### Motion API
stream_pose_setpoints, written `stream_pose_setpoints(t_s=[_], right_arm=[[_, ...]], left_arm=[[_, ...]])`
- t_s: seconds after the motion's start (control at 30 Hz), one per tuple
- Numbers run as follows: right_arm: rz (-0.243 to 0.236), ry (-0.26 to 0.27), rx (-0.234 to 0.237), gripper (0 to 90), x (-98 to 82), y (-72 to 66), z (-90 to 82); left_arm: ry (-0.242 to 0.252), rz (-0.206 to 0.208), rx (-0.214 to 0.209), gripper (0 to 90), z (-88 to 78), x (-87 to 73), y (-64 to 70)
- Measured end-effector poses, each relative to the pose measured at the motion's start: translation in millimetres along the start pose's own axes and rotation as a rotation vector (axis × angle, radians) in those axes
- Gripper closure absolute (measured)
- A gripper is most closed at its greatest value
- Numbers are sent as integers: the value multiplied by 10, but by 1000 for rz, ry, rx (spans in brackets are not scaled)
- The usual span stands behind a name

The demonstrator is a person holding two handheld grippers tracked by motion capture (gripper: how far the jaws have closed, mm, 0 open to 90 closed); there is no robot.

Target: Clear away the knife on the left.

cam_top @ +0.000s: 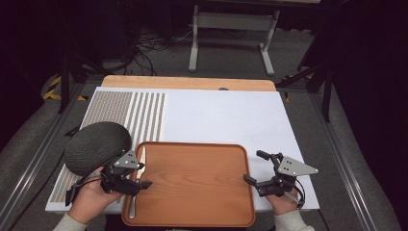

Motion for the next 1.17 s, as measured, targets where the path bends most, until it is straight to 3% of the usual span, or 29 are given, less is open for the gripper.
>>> stream_pose_setpoints(t_s=[0.1,0.3,0.47,0.63,0.77,0.83,0.93,1.07,1.17], right_arm=[[-4,3,3,39,21,-24,-7],[-24,8,12,39,67,-90,0],[-31,16,13,37,78,-97,-15],[-29,29,7,35,81,-91,-35],[-26,35,3,34,69,-80,-43],[-20,39,3,33,63,-76,-43],[-17,39,4,33,53,-71,-39],[-14,31,6,33,30,-60,-25],[-11,30,6,33,19,-55,-26]], left_arm=[[143,45,-6,180,-78,31,27],[311,45,-26,78,-198,11,14],[472,25,8,30,-266,-129,-19],[544,11,24,14,-259,-284,-34],[602,-38,9,0,-280,-432,-84],[634,-63,24,0,-304,-498,-132],[644,-83,50,0,-313,-542,-195],[638,-109,47,0,-262,-549,-238],[631,-103,39,0,-247,-536,-232]])
Point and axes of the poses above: each handheld gripper's, and its own axes: z roughly forward along the jaws, x roughly out of its top, y roughly to its right, the point moved 6 cm from there along z, roughly forward along the jaws, and after that the axes turned 10 degrees about -y, right-handed, at the moved point
